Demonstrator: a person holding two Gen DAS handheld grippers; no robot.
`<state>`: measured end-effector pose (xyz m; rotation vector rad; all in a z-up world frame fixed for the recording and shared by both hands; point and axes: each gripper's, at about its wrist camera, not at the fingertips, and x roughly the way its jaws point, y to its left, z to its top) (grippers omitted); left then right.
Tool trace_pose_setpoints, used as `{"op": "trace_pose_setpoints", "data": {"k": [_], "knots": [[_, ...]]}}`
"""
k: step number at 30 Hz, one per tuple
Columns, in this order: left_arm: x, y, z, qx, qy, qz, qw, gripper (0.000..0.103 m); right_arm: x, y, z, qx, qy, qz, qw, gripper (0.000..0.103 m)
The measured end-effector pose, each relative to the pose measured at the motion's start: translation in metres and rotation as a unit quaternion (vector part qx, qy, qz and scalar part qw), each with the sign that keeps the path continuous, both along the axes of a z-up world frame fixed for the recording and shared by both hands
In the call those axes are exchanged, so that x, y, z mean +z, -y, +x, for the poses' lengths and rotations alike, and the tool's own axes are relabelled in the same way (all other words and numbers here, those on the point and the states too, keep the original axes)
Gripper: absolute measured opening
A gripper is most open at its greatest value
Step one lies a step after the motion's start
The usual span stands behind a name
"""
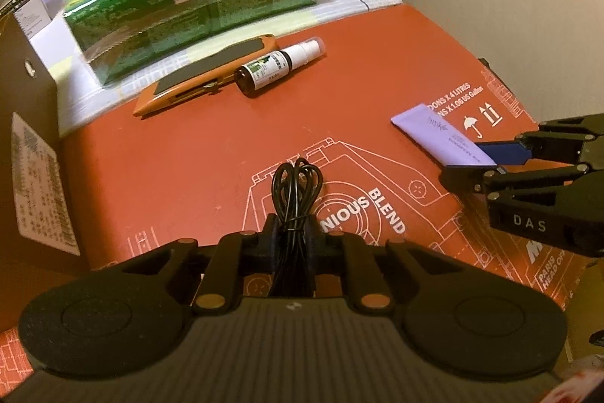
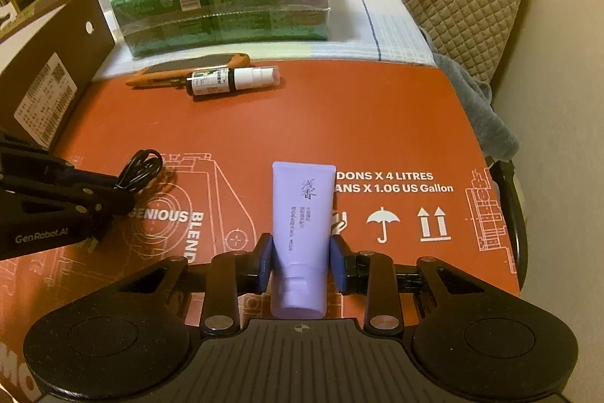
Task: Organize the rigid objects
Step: 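Carry the purple tube with the right tool while the left tool carries the cable to the brown box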
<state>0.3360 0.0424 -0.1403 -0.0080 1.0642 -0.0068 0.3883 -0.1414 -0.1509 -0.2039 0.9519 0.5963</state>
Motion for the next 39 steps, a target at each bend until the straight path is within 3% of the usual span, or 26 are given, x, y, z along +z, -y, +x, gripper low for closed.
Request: {"op": "trace_pose_setpoints", "data": {"k": [22,39], "knots": [[0.064,-0.039,-0.066,0.060,0.067,-0.031,0.9955,0.011,0.062,-0.030,-0.049,0.052,0.040,0.069,0.995,0.028],[0.129,-0.115,-0.129,0.143,0.139,-0.024,0.9796,0.011,0.118,-0.114,-0.088,0.148,0.070,0.135,0.977,0.028]]}}
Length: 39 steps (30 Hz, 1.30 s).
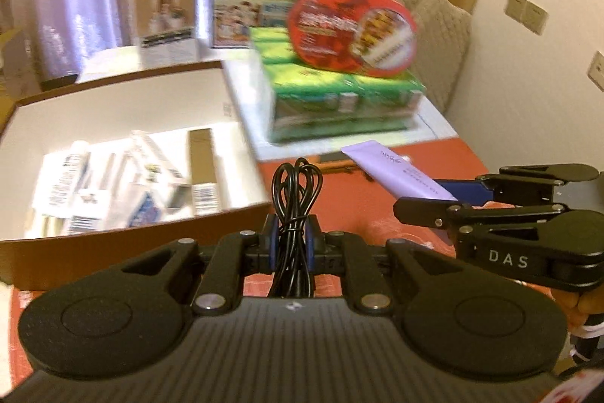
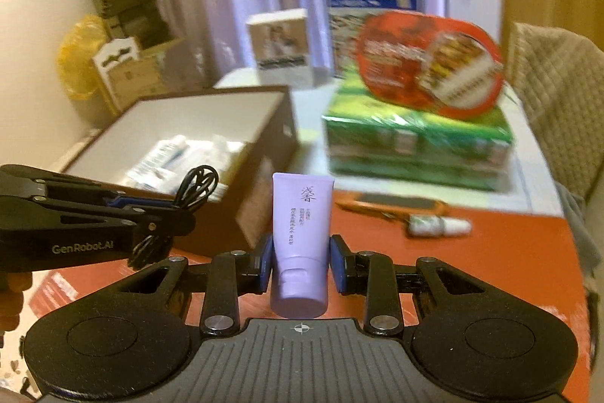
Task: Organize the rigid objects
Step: 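Carry the purple tube with the right tool while the left tool carries the cable to the brown box, then lower and release the purple tube with the right tool while the left tool releases the cable inside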
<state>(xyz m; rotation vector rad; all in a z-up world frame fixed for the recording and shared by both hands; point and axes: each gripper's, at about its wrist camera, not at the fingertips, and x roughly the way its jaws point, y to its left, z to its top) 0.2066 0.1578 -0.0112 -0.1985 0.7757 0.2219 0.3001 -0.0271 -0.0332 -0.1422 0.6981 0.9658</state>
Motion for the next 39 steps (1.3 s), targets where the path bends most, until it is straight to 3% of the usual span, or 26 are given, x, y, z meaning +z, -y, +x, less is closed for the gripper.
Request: {"op": "trace_pose_setpoints", "data": {"k": [10,17,28,39], "knots": [[0.021,-0.066,-0.027,0.057,0.017,0.021,0.9980,0.011,0.015,-0.077,-0.015,0.062,0.012,0.023,0.998,0.028],[0.023,-0.112,-0.025,0.079,0.014,0.030,0.9963,0.011,0.014,-0.130,-0.015,0.079,0.010,0.024,0.997,0.028],[0.011,-0.184,-0.001,0.095,-0.010,0.030,0.9950,0.011,0.007,-0.208,0.003,0.081,0.000,0.006,0.997,0.028],[-0.013,-0.230,0.033,0.090,-0.045,0.021,0.9947,0.011,-0.011,-0.262,0.023,0.077,-0.012,-0.025,0.997,0.028]]}}
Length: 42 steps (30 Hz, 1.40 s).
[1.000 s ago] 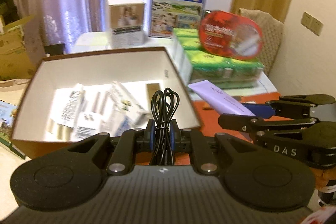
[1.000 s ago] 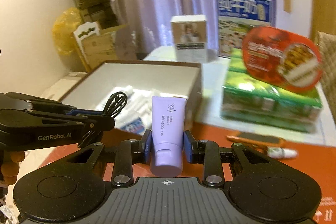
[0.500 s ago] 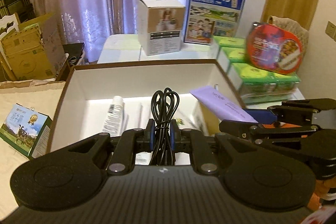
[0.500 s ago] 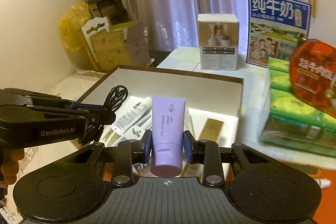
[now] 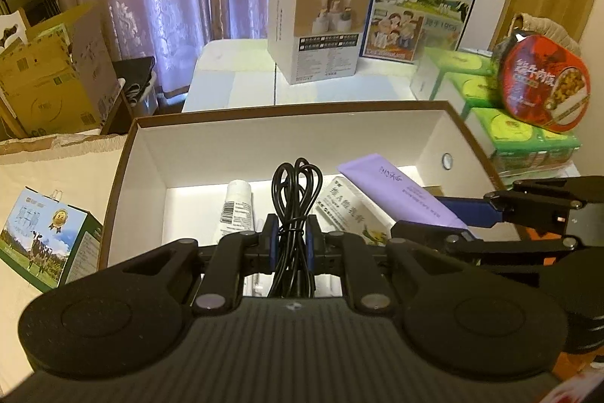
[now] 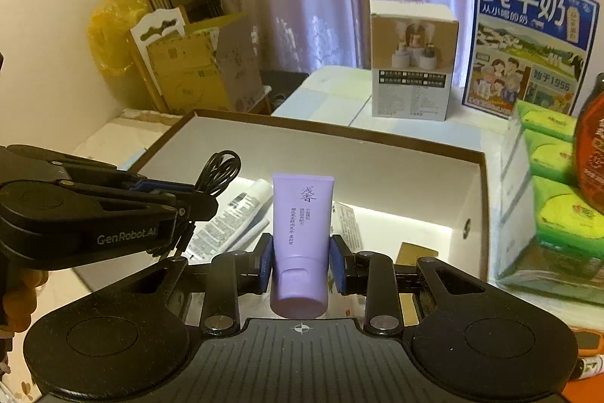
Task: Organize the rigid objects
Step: 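Lower and release the purple tube with the right tool while the left tool releases the cable inside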
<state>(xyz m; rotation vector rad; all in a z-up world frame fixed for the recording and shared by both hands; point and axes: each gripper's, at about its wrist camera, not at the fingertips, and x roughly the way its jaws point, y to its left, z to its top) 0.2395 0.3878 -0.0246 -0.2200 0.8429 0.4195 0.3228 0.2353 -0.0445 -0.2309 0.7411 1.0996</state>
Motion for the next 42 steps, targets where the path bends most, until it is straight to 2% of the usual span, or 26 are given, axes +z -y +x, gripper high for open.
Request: {"op": "trace_pose_setpoints", "data": {"k": [16,23,26,32,36,42], "knots": [[-0.033,-0.037,0.046,-0.006,-0.039,-0.029,0.9988,0.010,-0.019,-0.039,0.034,-0.015,-0.020,-0.029,0.999,0.028],[-0.039,-0.047,0.053,-0.002,-0.041,-0.032,0.9986,0.011,-0.024,-0.044,0.042,-0.019,-0.027,-0.034,0.999,0.028],[-0.037,-0.050,0.051,0.002,-0.038,-0.029,0.9989,0.016,-0.025,-0.045,0.042,-0.018,-0.029,-0.034,0.999,0.028],[-0.037,-0.056,0.043,0.011,-0.039,-0.030,0.9987,0.018,-0.026,-0.048,0.042,-0.015,-0.029,-0.035,0.999,0.028],[-0.037,-0.058,0.036,0.018,-0.040,-0.030,0.9986,0.024,-0.025,-0.050,0.042,-0.015,-0.029,-0.034,0.999,0.029],[-0.030,-0.059,0.027,0.022,-0.032,-0.029,0.9988,0.032,-0.015,-0.051,0.037,0.001,-0.017,0.011,1.000,0.029]]}}
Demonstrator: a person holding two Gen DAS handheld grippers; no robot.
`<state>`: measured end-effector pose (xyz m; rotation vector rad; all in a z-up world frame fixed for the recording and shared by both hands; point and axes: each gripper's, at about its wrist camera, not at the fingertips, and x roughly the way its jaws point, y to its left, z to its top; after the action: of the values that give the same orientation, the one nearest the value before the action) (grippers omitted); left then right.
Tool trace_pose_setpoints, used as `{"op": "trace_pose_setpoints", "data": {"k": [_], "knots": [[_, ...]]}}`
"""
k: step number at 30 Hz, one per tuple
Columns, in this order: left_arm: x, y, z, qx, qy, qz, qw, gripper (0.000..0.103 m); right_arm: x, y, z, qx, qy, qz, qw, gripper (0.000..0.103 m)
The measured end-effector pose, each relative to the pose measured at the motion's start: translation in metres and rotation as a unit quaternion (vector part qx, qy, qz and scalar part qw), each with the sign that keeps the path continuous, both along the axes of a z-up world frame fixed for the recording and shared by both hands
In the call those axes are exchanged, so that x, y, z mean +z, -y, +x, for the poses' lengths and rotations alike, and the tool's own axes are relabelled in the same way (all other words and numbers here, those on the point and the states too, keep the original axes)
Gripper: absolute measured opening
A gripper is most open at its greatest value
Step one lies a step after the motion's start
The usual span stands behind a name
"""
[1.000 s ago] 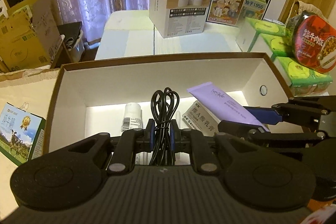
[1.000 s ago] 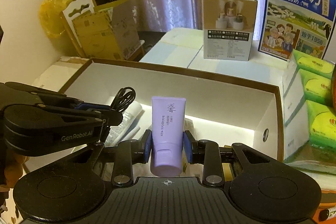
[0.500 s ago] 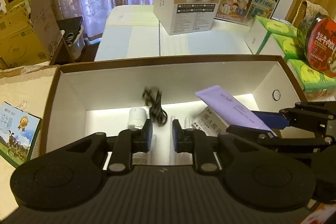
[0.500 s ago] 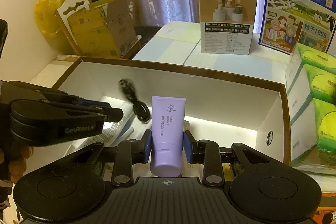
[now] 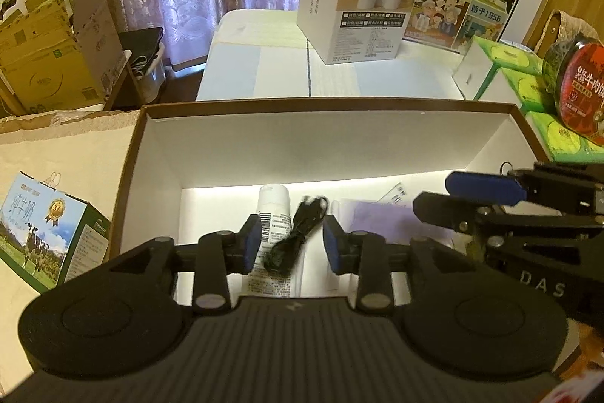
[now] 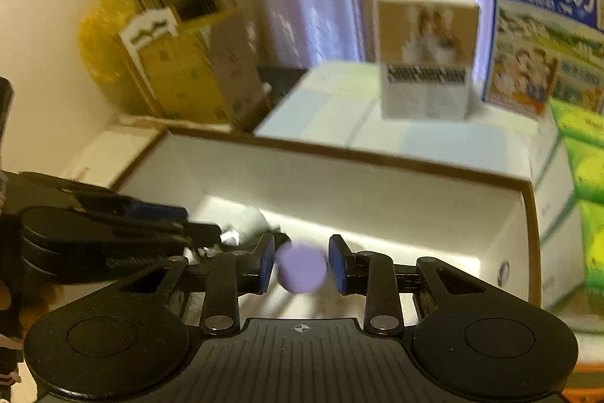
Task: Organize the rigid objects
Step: 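Lower and release the purple tube with the right tool while the left tool releases the cable inside, then withdraw both open tools from the brown box toward the table items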
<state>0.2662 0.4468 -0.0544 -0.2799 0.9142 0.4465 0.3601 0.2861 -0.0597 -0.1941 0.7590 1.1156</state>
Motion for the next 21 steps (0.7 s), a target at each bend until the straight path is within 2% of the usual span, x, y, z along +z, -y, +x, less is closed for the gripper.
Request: {"op": "trace_pose_setpoints", "data": {"k": [2,6,9,21], "knots": [[0.002,0.001,-0.004,-0.001,0.001,0.000,1.0000,0.037,0.002,-0.001,-0.005,0.008,0.014,-0.004,1.000,0.032],[0.004,0.006,-0.011,-0.005,0.001,0.001,1.0000,0.040,0.004,0.002,-0.010,0.016,0.016,-0.014,1.000,0.048],[0.006,0.009,-0.016,-0.006,0.001,0.000,1.0000,0.041,0.004,0.008,-0.014,0.014,0.013,-0.014,1.000,0.052],[0.018,0.024,-0.034,-0.008,0.015,-0.002,0.9999,0.043,0.007,0.028,-0.024,0.000,0.009,-0.017,1.000,0.055]]}}
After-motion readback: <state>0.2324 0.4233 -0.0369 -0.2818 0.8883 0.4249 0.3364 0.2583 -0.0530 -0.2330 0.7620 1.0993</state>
